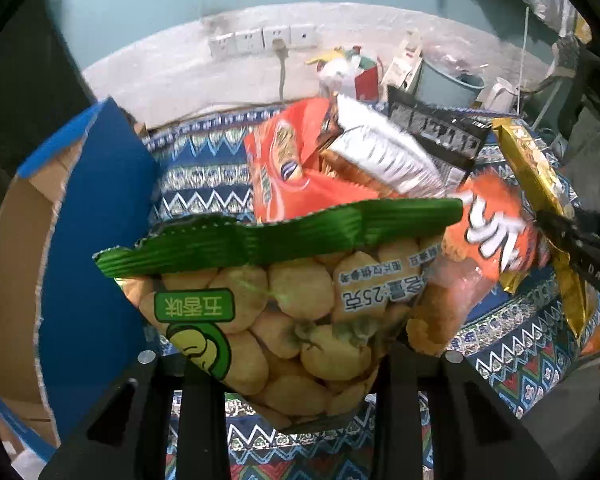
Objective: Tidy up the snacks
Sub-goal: 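Grasp the green peanut bag with the left tool while the right tool grasps the yellow stick snack, then carry both bags over the cardboard box and open both tools to drop them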
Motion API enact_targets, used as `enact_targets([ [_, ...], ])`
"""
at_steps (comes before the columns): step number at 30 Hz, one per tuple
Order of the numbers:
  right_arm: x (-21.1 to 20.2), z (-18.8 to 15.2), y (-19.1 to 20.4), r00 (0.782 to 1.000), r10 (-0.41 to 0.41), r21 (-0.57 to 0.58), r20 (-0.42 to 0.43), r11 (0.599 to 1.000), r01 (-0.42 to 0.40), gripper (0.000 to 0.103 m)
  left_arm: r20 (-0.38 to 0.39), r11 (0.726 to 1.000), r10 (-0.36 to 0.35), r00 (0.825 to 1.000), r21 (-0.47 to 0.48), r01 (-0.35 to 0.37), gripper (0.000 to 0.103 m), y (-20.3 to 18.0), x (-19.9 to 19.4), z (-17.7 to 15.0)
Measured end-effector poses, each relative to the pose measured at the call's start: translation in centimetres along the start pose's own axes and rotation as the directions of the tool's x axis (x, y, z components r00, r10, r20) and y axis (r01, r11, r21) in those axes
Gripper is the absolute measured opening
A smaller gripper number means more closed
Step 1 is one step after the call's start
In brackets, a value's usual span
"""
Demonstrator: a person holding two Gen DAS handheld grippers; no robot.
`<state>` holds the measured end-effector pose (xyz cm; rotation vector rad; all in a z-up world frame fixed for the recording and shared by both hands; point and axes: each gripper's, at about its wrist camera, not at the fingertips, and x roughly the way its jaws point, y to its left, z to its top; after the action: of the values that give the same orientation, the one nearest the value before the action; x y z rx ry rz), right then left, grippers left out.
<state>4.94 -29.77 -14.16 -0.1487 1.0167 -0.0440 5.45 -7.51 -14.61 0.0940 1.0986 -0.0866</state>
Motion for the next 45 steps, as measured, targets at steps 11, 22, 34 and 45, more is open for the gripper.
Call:
enact_targets([
  [11, -4.7, 2.0, 0.2, 0.992, 0.043, 0.006, 0.12, 0.999, -0.044, 0.03, 0.073, 1.0, 0.005, 0.997, 0.008, -0.005, 0.032, 0.8, -3.9, 0.2],
  [22, -8.3, 4.1, 3.0, 0.972, 0.134, -0.03, 0.193, 0.991, -0.131, 0.03, 0.119, 0.999, 0.016, 0.993, -0.036, -0.012, 0.032, 4.0, -7.6, 0.6],
  [34, -10.2, 6.8, 8.4, 0.949, 0.223, -0.095, 0.224, 0.974, -0.207, 0.03, 0.167, 0.994, 0.024, 0.986, -0.108, -0.006, 0.032, 8.6, -10.4, 0.6],
  [45, -10.8, 9.0, 14.6, 0.93, 0.299, -0.165, 0.215, 0.949, -0.267, 0.03, 0.198, 0.983, 0.052, 0.979, -0.185, -0.014, 0.032, 13.3, -11.6, -0.1],
])
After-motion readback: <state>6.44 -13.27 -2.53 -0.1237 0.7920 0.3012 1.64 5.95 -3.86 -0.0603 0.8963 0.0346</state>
